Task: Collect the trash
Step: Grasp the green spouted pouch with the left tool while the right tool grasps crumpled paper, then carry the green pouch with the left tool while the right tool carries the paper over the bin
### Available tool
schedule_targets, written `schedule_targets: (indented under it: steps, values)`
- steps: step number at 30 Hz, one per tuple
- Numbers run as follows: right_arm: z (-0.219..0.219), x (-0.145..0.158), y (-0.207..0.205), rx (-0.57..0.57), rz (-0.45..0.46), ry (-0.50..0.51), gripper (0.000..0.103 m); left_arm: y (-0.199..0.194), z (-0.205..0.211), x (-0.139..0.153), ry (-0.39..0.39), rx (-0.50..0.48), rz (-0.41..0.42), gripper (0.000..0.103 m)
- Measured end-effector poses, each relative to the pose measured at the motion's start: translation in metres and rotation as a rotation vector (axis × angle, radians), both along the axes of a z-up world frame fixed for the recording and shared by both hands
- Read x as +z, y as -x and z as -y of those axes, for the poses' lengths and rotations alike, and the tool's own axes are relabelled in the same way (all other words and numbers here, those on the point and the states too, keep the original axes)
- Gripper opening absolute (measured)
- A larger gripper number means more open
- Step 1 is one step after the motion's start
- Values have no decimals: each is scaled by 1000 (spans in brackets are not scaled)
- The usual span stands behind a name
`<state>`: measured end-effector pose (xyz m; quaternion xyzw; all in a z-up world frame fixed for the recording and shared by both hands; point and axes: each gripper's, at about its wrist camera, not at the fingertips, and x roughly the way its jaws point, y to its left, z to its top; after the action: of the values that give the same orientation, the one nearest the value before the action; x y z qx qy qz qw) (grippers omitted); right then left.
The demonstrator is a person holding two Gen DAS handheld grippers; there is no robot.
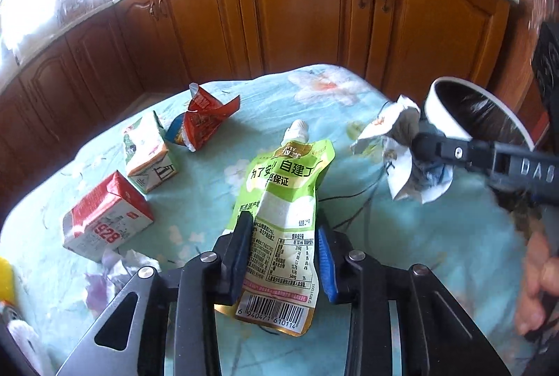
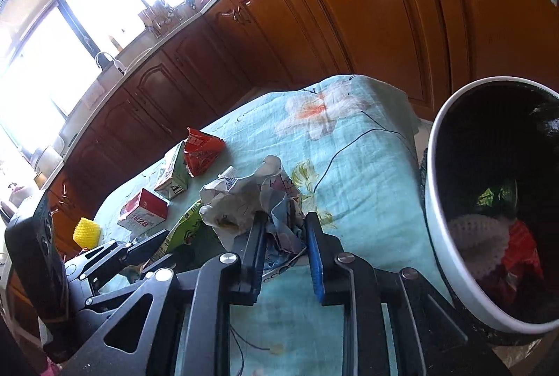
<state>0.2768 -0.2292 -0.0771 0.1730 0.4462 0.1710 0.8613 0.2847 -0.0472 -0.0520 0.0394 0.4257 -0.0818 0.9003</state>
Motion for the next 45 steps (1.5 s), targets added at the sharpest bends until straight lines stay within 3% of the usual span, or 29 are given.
schedule_targets:
  steps: [3, 7, 18, 32, 45]
  values:
    - [7, 7, 14, -14, 18, 1, 22, 8, -2, 10, 78, 1, 0, 31]
    - [21, 18, 31, -34, 39, -3, 22, 20, 2, 24, 124, -12, 23, 30]
    - [65, 34, 65, -109, 70, -2, 22, 48, 36, 42, 172, -83, 37, 30]
    - [122, 40, 91, -218, 83, 11, 22, 44, 87, 44, 182, -159, 22, 30]
    - [162, 39, 81, -282, 80, 26, 22, 13, 129, 43, 161, -216, 17, 30]
